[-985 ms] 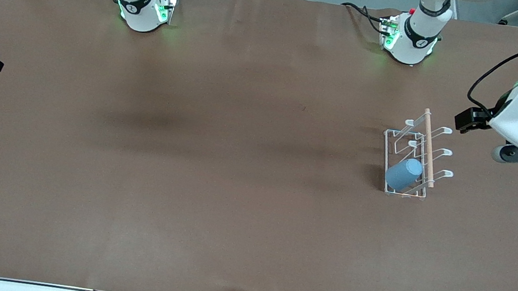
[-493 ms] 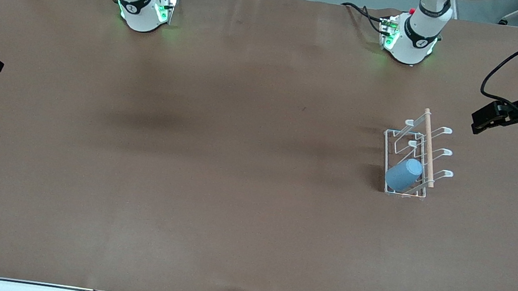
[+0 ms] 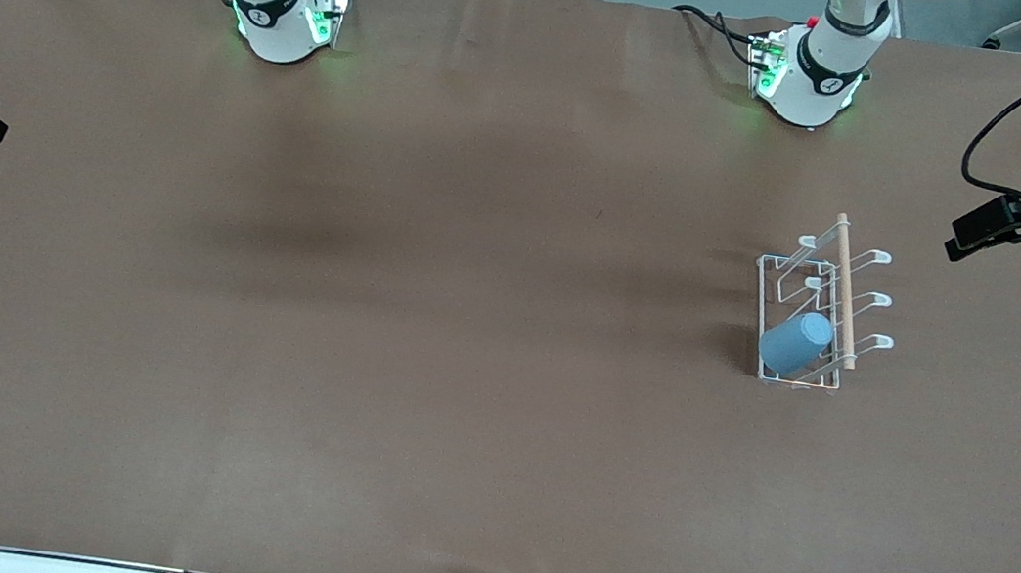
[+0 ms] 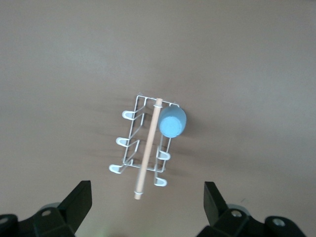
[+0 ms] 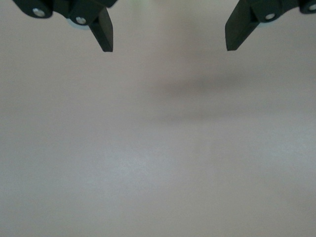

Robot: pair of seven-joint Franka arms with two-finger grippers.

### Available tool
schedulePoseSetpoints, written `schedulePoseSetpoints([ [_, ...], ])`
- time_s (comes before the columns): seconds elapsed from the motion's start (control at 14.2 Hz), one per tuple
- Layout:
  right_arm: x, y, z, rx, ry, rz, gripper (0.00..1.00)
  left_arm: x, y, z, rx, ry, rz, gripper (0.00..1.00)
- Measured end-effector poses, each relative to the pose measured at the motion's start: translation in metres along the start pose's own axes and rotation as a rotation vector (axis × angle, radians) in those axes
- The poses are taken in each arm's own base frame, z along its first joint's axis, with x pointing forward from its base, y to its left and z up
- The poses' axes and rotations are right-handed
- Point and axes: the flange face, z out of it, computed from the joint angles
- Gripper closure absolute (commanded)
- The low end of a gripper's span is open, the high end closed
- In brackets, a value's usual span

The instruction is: Hang cup on cup holder

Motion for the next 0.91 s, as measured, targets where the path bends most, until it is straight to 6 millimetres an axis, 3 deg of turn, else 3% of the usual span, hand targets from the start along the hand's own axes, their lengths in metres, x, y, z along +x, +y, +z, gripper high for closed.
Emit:
schedulePoseSetpoints([
  [0.21, 0.000, -0.001, 0.000, 0.000, 0.000, -0.002, 0.00, -0.001, -0.012, 0.002, 0.002, 0.001, 0.060, 0.00],
  [0.91, 0.000, -0.002, 0.000, 0.000, 0.000, -0.003, 0.00, -0.014, -0.005, 0.018, 0.020, -0.009, 0.192, 0.00],
])
